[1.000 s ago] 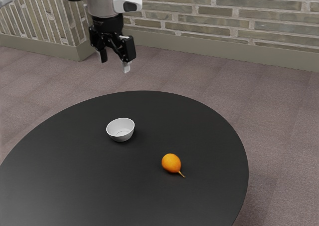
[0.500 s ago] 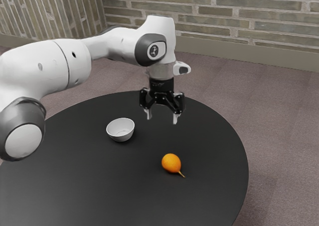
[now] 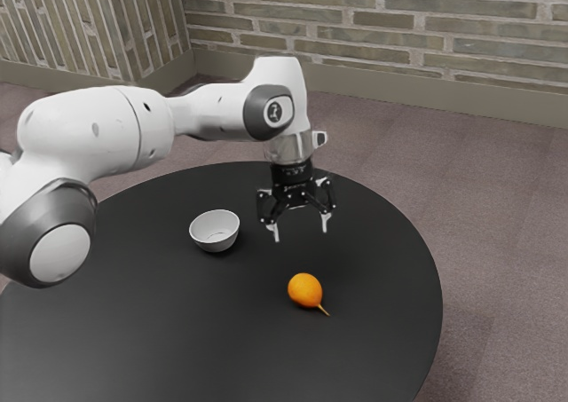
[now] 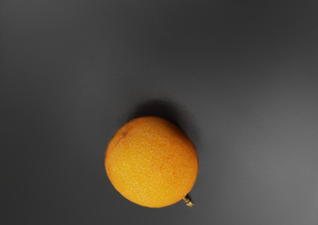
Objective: Place the pear in the bowl.
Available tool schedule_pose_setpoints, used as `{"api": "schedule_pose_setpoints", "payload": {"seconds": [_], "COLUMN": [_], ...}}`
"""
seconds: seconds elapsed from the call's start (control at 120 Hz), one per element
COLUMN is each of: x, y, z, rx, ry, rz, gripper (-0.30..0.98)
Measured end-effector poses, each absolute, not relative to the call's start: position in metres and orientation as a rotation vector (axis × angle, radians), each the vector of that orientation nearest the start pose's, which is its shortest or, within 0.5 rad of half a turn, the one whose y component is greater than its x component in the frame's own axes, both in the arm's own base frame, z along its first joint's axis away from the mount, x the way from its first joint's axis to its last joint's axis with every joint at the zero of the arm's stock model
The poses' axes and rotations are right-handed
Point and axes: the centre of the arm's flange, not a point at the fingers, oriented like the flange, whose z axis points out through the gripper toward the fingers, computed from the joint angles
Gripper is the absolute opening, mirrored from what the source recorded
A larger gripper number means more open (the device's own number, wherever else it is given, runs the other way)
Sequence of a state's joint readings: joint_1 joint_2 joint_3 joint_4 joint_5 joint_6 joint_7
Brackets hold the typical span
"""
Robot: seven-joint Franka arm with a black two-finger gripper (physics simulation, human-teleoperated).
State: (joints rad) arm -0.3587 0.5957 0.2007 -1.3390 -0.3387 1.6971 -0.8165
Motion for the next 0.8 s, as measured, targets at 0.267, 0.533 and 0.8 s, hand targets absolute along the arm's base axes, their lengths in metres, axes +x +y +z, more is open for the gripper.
{"api": "schedule_pose_setpoints", "payload": {"seconds": [0.267,0.533,0.8], "x": [0.681,0.672,0.656], "y": [-0.158,-0.154,-0.163], "z": [0.34,0.298,0.308], "rx": [-2.868,-2.766,-2.76], "ry": [-1.443,-1.595,-1.522], "rz": [0.369,0.327,0.32], "gripper": [0.69,0.68,0.69]}}
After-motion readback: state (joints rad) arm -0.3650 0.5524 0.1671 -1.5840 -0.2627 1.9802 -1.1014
